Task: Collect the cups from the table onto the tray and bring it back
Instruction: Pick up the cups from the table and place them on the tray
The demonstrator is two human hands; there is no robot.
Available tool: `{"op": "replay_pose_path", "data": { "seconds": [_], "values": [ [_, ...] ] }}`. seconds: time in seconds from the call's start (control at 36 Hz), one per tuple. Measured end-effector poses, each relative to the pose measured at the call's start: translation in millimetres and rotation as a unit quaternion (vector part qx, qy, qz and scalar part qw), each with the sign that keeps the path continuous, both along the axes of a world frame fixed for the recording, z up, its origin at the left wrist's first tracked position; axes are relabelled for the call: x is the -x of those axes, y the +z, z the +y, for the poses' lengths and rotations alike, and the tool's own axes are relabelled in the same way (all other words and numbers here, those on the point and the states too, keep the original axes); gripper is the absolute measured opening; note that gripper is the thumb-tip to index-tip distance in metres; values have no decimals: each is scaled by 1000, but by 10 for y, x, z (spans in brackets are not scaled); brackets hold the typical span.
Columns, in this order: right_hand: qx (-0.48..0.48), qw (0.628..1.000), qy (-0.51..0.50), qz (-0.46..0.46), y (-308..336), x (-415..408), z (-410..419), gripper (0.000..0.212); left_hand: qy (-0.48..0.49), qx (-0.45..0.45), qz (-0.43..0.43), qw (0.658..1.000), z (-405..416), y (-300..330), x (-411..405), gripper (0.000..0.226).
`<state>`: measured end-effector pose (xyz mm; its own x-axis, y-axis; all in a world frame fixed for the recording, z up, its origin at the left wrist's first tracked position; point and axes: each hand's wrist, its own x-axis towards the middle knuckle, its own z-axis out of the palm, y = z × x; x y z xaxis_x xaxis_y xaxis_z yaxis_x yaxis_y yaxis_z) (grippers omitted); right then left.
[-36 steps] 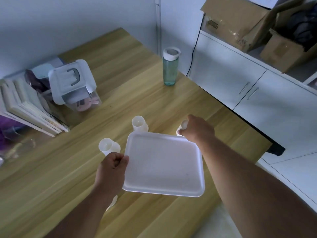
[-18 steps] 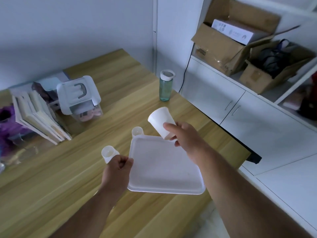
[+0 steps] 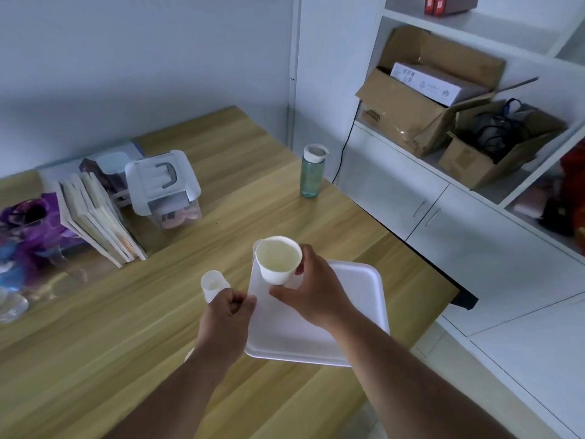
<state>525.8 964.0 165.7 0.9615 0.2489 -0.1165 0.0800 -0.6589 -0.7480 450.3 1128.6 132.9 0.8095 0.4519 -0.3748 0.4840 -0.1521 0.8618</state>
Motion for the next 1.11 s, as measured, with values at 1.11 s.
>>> {"op": "replay_pose_path", "data": {
  "seconds": [1.11],
  "values": [
    [291,942,90,141,-951,-243,-761,87,96,-78,-17,992,777,-240,-336,11]
  ]
}}
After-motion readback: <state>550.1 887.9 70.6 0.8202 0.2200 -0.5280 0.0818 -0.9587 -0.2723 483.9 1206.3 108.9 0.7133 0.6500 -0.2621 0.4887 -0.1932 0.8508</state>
